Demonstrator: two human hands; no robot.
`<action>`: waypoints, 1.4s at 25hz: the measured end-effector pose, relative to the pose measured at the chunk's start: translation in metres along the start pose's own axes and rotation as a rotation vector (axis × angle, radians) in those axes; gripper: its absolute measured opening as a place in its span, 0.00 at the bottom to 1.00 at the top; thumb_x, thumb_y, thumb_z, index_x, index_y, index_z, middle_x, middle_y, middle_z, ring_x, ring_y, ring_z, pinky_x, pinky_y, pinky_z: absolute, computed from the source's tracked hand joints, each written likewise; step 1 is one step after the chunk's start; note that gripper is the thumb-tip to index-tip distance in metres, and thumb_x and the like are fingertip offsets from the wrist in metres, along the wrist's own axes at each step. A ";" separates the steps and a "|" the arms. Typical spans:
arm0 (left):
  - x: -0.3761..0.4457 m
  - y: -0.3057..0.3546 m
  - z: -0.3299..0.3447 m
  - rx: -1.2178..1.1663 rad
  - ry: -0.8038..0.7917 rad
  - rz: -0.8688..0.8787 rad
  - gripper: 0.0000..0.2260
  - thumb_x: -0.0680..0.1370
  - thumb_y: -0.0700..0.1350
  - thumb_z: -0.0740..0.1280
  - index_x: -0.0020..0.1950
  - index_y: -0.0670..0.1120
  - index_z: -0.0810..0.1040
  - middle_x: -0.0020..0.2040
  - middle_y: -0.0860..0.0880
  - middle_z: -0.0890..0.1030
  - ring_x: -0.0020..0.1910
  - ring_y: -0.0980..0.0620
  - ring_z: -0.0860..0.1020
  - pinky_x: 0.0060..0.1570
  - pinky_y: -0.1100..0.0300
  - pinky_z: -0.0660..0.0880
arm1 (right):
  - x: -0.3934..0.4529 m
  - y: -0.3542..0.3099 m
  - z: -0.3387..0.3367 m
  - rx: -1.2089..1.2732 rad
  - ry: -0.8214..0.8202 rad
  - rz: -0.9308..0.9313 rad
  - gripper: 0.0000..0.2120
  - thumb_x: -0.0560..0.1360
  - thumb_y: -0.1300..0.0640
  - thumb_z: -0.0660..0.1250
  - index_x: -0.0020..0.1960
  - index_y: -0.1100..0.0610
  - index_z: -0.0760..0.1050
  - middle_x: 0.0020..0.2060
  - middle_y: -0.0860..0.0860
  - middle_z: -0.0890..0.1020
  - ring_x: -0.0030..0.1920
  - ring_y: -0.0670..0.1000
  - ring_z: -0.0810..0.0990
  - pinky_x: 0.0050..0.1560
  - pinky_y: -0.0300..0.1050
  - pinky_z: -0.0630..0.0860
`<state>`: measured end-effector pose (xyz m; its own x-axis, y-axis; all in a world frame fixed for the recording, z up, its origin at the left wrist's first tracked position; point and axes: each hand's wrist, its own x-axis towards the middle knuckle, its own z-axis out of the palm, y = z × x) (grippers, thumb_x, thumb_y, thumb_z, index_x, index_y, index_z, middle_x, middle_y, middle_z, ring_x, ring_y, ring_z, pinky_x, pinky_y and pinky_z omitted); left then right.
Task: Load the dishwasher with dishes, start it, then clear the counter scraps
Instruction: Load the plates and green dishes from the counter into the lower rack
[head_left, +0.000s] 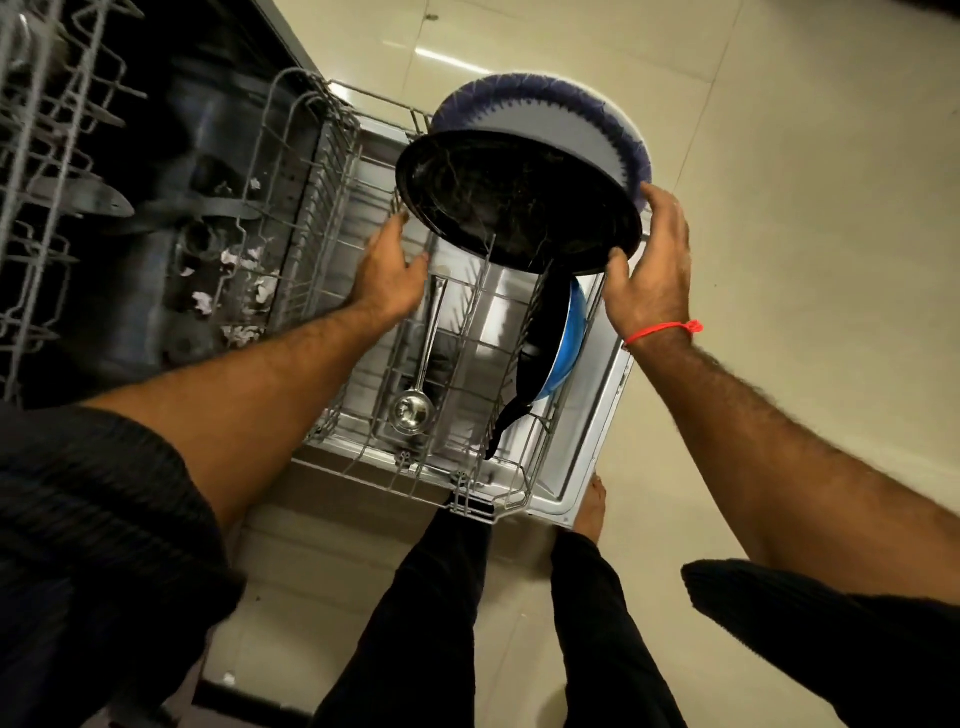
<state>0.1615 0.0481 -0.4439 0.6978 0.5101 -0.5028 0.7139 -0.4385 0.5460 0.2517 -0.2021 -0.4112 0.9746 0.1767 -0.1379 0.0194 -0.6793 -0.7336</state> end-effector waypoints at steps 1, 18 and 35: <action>-0.015 0.001 0.000 -0.014 0.026 0.024 0.26 0.82 0.43 0.65 0.79 0.47 0.63 0.75 0.43 0.68 0.70 0.44 0.72 0.71 0.49 0.71 | -0.007 -0.008 -0.002 -0.013 -0.008 -0.049 0.32 0.71 0.69 0.61 0.74 0.60 0.64 0.73 0.59 0.67 0.75 0.57 0.63 0.76 0.44 0.57; -0.463 0.026 -0.191 -0.130 0.731 0.073 0.19 0.82 0.44 0.65 0.73 0.50 0.72 0.77 0.48 0.66 0.74 0.46 0.67 0.70 0.42 0.70 | -0.236 -0.293 -0.135 0.160 -0.744 -0.712 0.24 0.75 0.70 0.58 0.68 0.57 0.73 0.56 0.51 0.81 0.58 0.50 0.78 0.63 0.43 0.72; -0.936 -0.232 -0.244 -0.214 1.677 -0.624 0.18 0.79 0.39 0.69 0.69 0.47 0.76 0.74 0.45 0.70 0.75 0.50 0.66 0.74 0.62 0.62 | -0.742 -0.514 -0.027 0.456 -1.485 -1.077 0.19 0.76 0.72 0.57 0.57 0.52 0.77 0.44 0.51 0.84 0.42 0.49 0.84 0.50 0.46 0.80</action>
<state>-0.6716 -0.1469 0.0638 -0.5352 0.7322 0.4212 0.7069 0.1152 0.6979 -0.4751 -0.0032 0.0857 -0.3732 0.8971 0.2363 0.1116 0.2962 -0.9486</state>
